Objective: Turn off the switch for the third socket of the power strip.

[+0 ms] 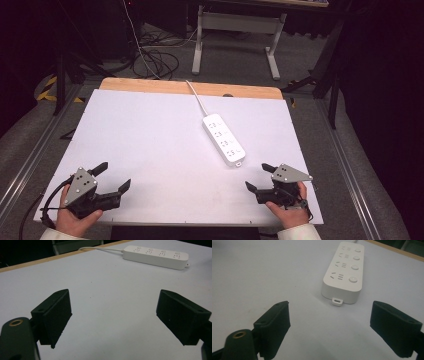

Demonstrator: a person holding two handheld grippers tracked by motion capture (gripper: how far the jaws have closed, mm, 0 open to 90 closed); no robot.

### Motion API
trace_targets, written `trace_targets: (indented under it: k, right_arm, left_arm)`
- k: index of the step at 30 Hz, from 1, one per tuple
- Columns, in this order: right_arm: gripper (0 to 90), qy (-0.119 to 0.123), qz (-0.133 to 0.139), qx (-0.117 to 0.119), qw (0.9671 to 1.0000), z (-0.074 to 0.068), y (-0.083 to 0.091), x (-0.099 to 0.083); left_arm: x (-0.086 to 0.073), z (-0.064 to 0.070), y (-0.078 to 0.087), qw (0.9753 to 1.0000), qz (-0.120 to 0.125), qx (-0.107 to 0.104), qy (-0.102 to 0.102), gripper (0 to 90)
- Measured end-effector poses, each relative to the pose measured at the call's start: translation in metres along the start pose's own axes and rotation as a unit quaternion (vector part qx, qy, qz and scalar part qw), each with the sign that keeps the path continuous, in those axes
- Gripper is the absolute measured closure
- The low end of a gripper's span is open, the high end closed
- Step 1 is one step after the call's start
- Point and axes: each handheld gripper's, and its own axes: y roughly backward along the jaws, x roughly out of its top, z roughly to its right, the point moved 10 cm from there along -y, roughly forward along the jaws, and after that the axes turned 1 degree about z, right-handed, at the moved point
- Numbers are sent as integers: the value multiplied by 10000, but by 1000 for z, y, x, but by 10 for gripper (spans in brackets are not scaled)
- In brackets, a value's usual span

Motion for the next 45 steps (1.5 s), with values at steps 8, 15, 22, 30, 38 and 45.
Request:
trace_targets:
  k: [8, 15, 22, 30, 38, 45]
  right_arm:
    - [157, 48, -42, -15, 10000, -2, -1, 0]
    - [157, 50, -21, -50, 10000, -1, 0, 2]
    - [210, 150, -48, -112, 9998, -1, 1, 3]
    - [348, 204, -309, -235, 9990, 4, 0, 12]
    - [375, 138, -356, -70, 9992, 7, -3, 33]
    - [405, 128, -450, 1, 9989, 12, -8, 48]
  left_arm:
    - [0, 0, 0, 10000, 3, 59, -52, 132]
    - [0, 0, 0, 9998, -10, 132, -161, 132]
    - [0, 2, 0, 9992, -26, 224, -324, 132]
    - [0, 2, 0, 9993, -29, 225, -310, 131]
    - [0, 2, 0, 9994, -31, 217, -280, 131]
    - [0, 2, -1, 9995, -39, 191, -261, 131]
